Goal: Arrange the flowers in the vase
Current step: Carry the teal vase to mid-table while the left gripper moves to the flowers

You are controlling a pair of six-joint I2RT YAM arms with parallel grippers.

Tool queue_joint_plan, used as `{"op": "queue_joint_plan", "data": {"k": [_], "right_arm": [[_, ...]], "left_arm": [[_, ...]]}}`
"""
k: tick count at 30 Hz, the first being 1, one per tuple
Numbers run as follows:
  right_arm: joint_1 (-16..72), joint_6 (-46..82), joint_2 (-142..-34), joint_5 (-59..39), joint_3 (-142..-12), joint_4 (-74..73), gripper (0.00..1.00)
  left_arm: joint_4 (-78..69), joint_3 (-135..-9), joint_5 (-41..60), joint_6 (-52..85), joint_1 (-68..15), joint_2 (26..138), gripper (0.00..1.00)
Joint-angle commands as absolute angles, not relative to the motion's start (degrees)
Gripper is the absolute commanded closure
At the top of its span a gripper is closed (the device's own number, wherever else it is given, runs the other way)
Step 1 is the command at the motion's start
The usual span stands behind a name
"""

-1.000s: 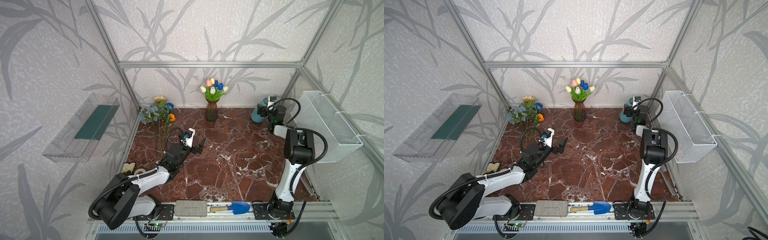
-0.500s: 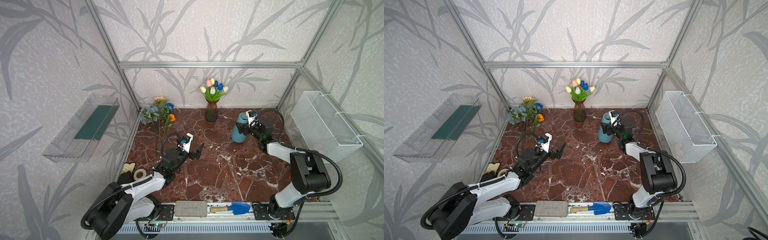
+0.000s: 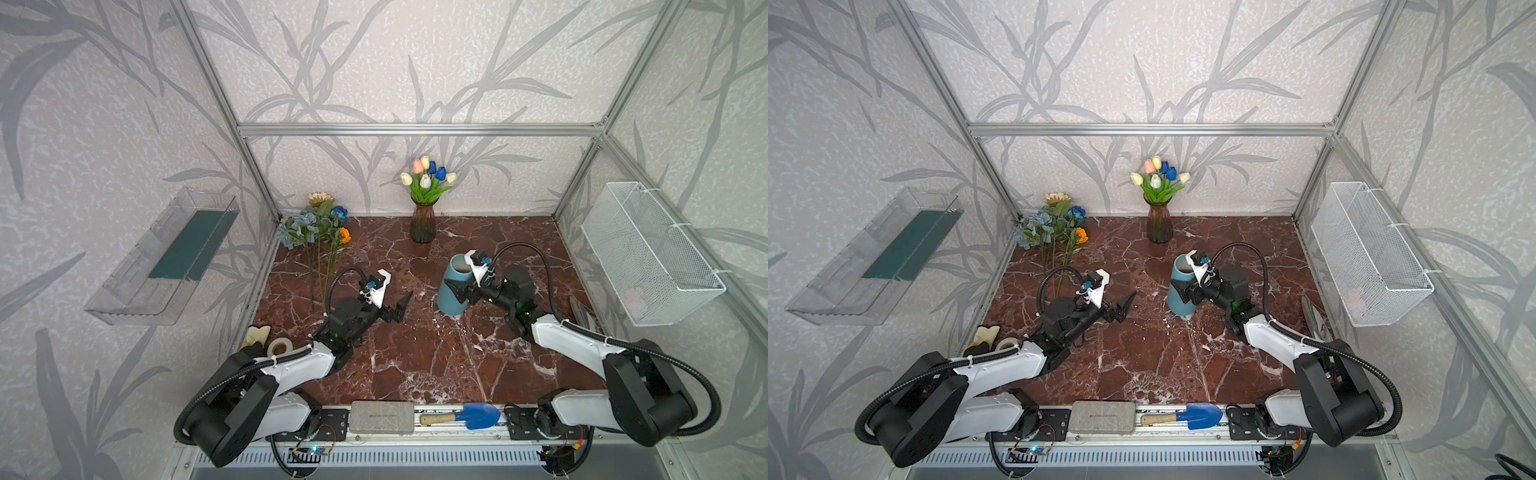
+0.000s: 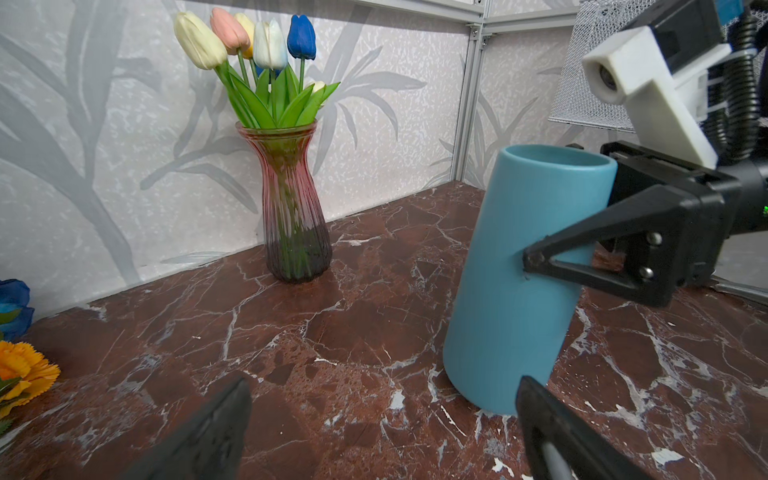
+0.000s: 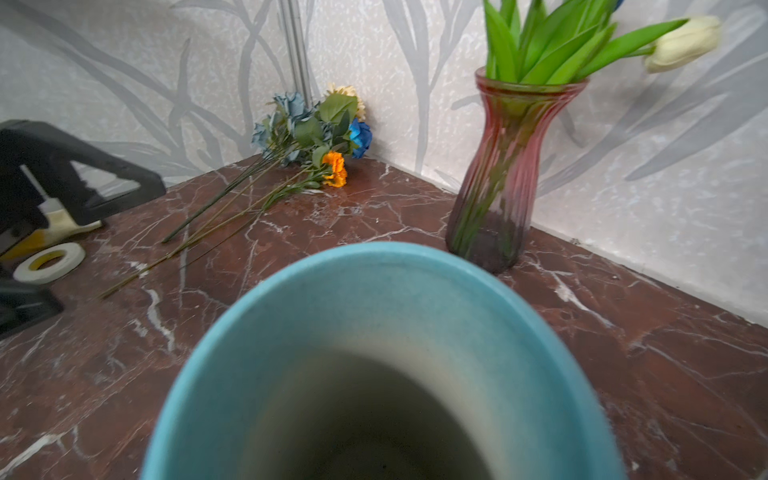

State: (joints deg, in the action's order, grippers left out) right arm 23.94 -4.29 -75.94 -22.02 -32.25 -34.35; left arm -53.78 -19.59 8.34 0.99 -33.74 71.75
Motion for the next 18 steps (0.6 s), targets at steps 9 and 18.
{"op": "queue_joint_plan", "data": {"k": [9,18], "right_arm": [[33.26,-3.28,-74.24,-29.70,-28.92,-50.68,0.79],[35.93,-3.28,-80.80,-29.79,-29.28,-57.72,0.75]], "left_arm": [[-54.40,-18.89,1.26,-1.17,-33.66,68.67,0.00],[-52.56,-20.77,-2.42,-3.38,-33.54,68.99,0.00]]}}
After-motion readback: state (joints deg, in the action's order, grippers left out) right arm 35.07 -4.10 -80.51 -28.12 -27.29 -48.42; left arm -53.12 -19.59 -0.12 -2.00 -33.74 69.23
